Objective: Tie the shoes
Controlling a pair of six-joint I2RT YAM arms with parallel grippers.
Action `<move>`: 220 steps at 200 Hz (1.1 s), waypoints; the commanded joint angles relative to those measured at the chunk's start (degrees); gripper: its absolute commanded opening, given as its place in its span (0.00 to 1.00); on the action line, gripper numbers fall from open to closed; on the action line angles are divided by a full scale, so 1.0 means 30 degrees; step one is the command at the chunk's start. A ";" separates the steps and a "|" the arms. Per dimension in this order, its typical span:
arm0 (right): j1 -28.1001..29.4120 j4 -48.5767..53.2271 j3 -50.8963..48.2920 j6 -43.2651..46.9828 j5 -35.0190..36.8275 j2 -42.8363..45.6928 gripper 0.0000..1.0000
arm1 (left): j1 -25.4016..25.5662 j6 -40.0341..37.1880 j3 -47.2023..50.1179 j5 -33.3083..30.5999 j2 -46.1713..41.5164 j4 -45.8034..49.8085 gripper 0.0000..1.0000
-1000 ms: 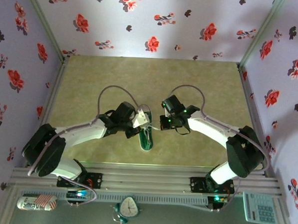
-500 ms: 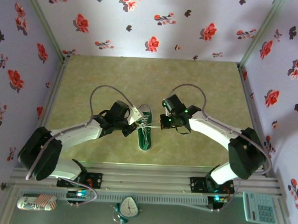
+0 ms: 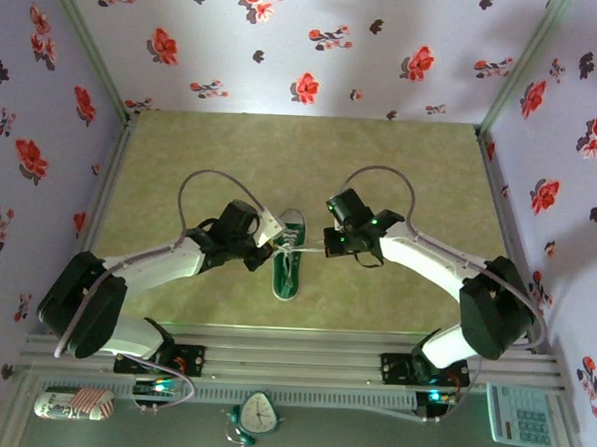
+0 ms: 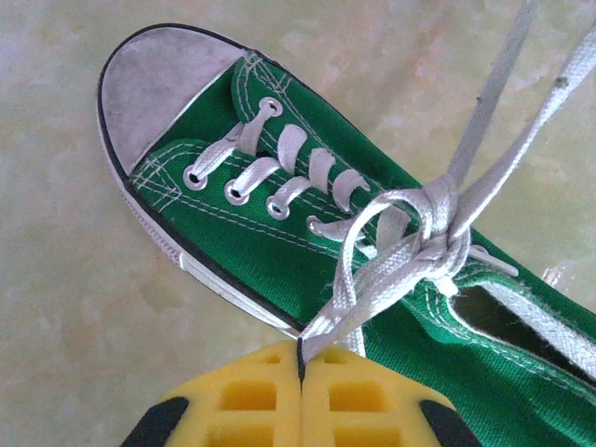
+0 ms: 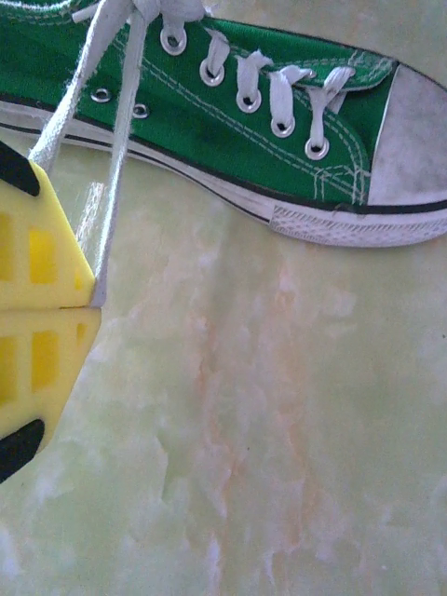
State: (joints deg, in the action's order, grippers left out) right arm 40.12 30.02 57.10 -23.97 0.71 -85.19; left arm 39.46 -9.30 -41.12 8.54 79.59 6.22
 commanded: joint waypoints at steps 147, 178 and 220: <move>-0.0072 0.3056 0.1236 -0.0278 0.2780 -0.1484 0.00 | -0.0517 0.0313 -0.0473 0.0321 0.0408 0.0271 0.00; -0.0030 0.2057 0.1089 -0.0021 0.1791 -0.1217 0.00 | -0.0497 -0.0141 -0.0442 0.1409 0.0337 0.0497 0.00; -0.0015 -0.0190 0.2919 0.0375 -0.1662 -0.1874 0.00 | -0.0258 0.0258 -0.0503 0.2397 0.0503 0.0263 0.00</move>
State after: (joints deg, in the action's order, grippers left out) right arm 40.27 33.32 60.29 -23.94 1.30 -89.01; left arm 38.87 -9.10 -41.41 13.78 80.42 6.46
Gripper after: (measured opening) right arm 0.063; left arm 0.065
